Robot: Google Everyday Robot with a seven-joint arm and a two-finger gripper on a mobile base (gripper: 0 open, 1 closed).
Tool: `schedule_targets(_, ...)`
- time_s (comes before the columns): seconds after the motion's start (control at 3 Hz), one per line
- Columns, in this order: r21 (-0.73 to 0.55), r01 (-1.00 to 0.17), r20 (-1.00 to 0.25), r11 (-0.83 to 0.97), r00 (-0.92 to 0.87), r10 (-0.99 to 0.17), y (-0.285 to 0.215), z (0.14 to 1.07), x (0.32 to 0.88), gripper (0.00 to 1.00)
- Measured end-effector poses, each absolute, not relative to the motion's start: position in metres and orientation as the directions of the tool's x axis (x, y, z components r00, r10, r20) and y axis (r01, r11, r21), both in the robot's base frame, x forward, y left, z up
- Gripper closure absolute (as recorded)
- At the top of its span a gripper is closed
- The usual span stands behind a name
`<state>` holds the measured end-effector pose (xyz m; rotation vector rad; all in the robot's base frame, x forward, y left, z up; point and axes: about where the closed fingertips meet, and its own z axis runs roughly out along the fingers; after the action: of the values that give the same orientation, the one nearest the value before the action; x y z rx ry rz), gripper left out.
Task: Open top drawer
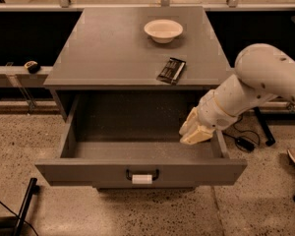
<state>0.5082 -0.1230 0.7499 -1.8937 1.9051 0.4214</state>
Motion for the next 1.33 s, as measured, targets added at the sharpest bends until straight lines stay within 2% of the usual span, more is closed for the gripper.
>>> schedule_targets(0.33, -0.071, -0.995, -0.488, 0.068, -0.025, -0.873, -0.115, 0.726, 0.522, 0.67)
schedule_targets(0.67, -0.053, -0.995, -0.474, 0.082, -0.047, -0.879, -0.1, 0.694, 0.524, 0.67)
schedule_targets(1.33, 0.034, -0.999, -0.462, -0.001, -0.015, -0.887, -0.079, 0.636, 0.511, 0.66)
